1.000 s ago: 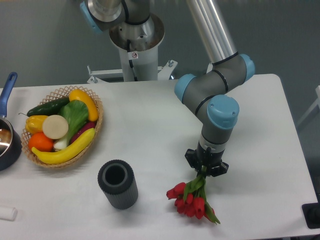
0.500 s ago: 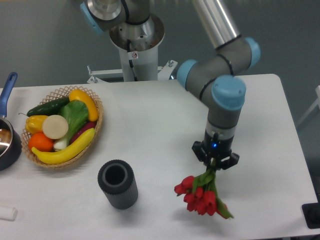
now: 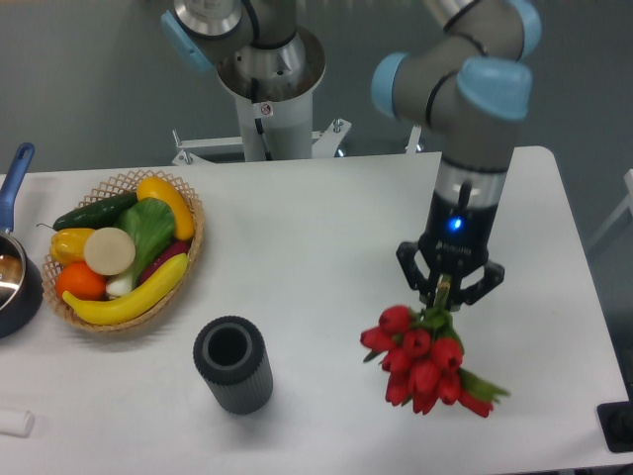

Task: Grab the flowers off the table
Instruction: 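Lift the held tulips up off the table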

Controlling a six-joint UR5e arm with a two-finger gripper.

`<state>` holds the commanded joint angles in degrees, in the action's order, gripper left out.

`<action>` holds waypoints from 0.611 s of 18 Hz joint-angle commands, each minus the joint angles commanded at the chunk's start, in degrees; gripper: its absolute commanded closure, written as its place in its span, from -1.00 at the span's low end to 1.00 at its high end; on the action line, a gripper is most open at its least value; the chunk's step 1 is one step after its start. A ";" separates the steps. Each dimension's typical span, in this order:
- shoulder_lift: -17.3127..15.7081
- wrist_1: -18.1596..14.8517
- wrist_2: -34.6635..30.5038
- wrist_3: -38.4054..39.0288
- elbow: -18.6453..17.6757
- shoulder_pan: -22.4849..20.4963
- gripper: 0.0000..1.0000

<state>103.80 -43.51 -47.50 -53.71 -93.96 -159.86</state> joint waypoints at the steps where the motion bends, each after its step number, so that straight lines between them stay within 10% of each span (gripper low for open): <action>1: -0.18 0.00 4.04 1.05 0.00 -1.23 0.55; 11: -0.09 0.09 9.36 1.68 0.62 -2.91 0.55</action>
<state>103.71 -43.42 -38.14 -52.03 -93.34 -162.77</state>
